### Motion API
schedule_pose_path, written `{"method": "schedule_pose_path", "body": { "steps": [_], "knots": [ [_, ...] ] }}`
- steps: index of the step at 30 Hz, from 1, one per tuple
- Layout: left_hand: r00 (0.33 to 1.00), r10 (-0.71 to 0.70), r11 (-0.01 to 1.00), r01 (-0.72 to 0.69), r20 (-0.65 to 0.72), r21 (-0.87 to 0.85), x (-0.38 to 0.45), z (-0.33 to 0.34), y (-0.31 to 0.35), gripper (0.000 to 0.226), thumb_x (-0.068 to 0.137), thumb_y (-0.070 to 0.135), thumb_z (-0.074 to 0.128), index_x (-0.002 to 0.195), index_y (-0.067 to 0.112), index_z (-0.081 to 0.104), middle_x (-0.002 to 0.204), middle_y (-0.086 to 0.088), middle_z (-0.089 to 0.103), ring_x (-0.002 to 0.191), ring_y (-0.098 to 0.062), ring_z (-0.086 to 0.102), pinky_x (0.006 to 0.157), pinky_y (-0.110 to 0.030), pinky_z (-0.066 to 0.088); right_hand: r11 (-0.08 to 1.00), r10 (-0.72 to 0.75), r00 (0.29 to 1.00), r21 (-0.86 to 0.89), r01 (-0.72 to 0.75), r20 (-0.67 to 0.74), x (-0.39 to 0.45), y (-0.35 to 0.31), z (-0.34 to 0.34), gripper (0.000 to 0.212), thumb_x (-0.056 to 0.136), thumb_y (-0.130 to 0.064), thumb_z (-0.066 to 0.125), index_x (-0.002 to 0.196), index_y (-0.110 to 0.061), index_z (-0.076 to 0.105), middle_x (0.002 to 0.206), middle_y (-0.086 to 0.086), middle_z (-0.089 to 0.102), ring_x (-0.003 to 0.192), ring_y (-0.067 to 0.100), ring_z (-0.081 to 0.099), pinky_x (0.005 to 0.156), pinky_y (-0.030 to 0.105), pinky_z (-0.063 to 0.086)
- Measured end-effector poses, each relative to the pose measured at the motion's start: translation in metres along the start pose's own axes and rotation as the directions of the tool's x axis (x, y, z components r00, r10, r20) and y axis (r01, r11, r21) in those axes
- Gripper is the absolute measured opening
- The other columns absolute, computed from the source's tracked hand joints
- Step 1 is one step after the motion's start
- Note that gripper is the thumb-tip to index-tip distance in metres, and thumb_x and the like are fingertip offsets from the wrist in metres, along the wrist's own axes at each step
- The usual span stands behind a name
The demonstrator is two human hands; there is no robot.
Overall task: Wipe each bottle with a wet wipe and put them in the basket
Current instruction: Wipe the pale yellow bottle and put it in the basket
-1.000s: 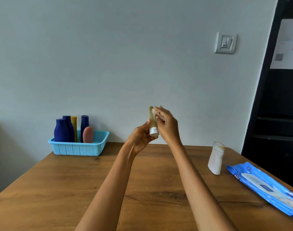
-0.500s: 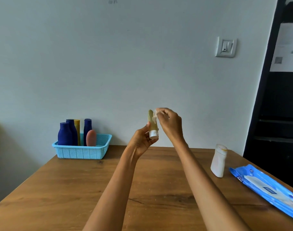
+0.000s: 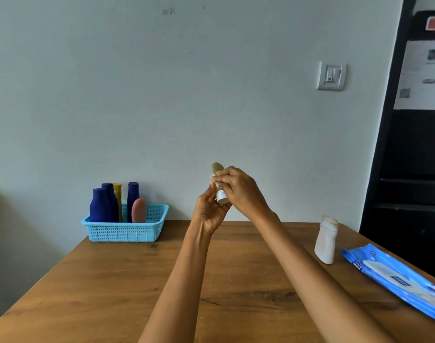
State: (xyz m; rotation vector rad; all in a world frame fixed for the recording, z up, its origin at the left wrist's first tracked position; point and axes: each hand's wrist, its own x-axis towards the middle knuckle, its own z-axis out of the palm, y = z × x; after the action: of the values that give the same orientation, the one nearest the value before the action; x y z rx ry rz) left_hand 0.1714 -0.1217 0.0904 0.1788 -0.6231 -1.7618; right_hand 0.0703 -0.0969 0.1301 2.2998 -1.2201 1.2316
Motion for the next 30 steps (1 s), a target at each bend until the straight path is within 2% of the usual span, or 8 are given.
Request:
{"method": "schedule_pose_path", "body": {
  "steps": [4, 8, 11, 17, 22, 25, 27, 30],
  "knots": [
    [0.999, -0.023, 1.000, 0.022, 0.027, 0.006, 0.001, 0.003, 0.004, 0.043, 0.080, 0.022, 0.062, 0.115, -0.001, 0.055, 0.101, -0.016, 0.063, 0.092, -0.025, 0.061, 0.084, -0.036, 0.054, 0.997, 0.068, 0.997, -0.039, -0.069, -0.029, 0.025, -0.001, -0.002, 0.024, 0.093, -0.013, 0.053, 0.110, -0.009, 0.069, 0.113, 0.008, 0.062, 0.101, 0.024, 0.061, 0.084, 0.035, 0.050],
    [0.998, -0.055, 0.998, 0.055, -0.010, 0.024, 0.001, 0.001, 0.003, 0.032, 0.089, 0.022, 0.059, 0.108, -0.005, 0.056, 0.086, -0.018, 0.068, 0.083, -0.026, 0.062, 0.070, -0.034, 0.058, 0.982, 0.186, 0.982, -0.036, -0.186, -0.022, 0.052, 0.005, 0.000, 0.025, 0.093, -0.011, 0.050, 0.106, -0.014, 0.071, 0.112, 0.006, 0.065, 0.101, 0.024, 0.061, 0.080, 0.031, 0.050],
    [0.999, -0.046, 0.995, 0.048, -0.028, 0.089, 0.002, -0.002, 0.006, 0.032, 0.091, 0.022, 0.058, 0.108, -0.005, 0.056, 0.089, -0.018, 0.066, 0.083, -0.026, 0.062, 0.067, -0.034, 0.059, 0.981, 0.176, 0.984, -0.079, -0.176, 0.004, 0.054, 0.007, 0.005, 0.028, 0.093, -0.008, 0.048, 0.109, -0.014, 0.070, 0.112, 0.007, 0.064, 0.101, 0.025, 0.062, 0.080, 0.031, 0.050],
    [1.000, 0.005, 0.989, -0.002, -0.022, 0.149, 0.002, 0.000, 0.004, 0.031, 0.092, 0.025, 0.056, 0.110, -0.001, 0.059, 0.096, -0.014, 0.065, 0.087, -0.025, 0.065, 0.074, -0.034, 0.058, 0.989, 0.083, 0.996, -0.121, -0.082, 0.007, 0.025, 0.004, 0.004, 0.025, 0.092, -0.009, 0.054, 0.111, -0.014, 0.069, 0.108, 0.008, 0.061, 0.097, 0.025, 0.061, 0.078, 0.030, 0.051],
    [0.998, 0.018, 0.997, -0.014, -0.052, 0.072, 0.001, -0.001, 0.005, 0.036, 0.093, 0.031, 0.056, 0.108, -0.001, 0.061, 0.089, -0.014, 0.070, 0.080, -0.022, 0.069, 0.076, -0.031, 0.057, 0.986, 0.161, 0.987, 0.053, -0.160, -0.018, -0.001, 0.003, 0.003, 0.024, 0.091, -0.007, 0.053, 0.102, -0.015, 0.073, 0.098, 0.002, 0.063, 0.091, 0.018, 0.061, 0.074, 0.025, 0.051],
    [0.997, -0.018, 0.999, 0.021, -0.078, 0.043, 0.001, -0.001, 0.006, 0.041, 0.090, 0.032, 0.059, 0.112, -0.003, 0.059, 0.091, -0.016, 0.068, 0.080, -0.023, 0.067, 0.074, -0.031, 0.057, 0.967, 0.219, 0.967, 0.160, -0.197, -0.131, -0.002, 0.004, 0.000, 0.026, 0.089, -0.002, 0.051, 0.097, -0.012, 0.074, 0.098, 0.002, 0.063, 0.091, 0.015, 0.062, 0.072, 0.014, 0.046],
    [0.996, -0.026, 0.999, 0.029, -0.089, 0.030, 0.001, 0.000, 0.006, 0.041, 0.090, 0.031, 0.060, 0.113, -0.003, 0.058, 0.088, -0.017, 0.067, 0.079, -0.024, 0.066, 0.069, -0.032, 0.059, 0.965, 0.214, 0.955, 0.195, -0.175, -0.204, -0.001, 0.001, 0.000, 0.027, 0.091, -0.004, 0.050, 0.108, -0.009, 0.071, 0.108, 0.005, 0.061, 0.099, 0.015, 0.060, 0.079, 0.014, 0.045],
    [0.995, -0.021, 1.000, 0.023, -0.096, 0.019, -0.001, 0.001, 0.008, 0.034, 0.090, 0.028, 0.061, 0.106, -0.002, 0.061, 0.086, -0.014, 0.068, 0.073, -0.023, 0.069, 0.060, -0.030, 0.059, 0.986, 0.116, 0.989, 0.130, -0.104, -0.089, -0.003, -0.005, 0.012, 0.032, 0.094, -0.006, 0.047, 0.122, -0.010, 0.063, 0.126, 0.004, 0.056, 0.114, 0.016, 0.055, 0.094, 0.022, 0.046]
  ]
}}
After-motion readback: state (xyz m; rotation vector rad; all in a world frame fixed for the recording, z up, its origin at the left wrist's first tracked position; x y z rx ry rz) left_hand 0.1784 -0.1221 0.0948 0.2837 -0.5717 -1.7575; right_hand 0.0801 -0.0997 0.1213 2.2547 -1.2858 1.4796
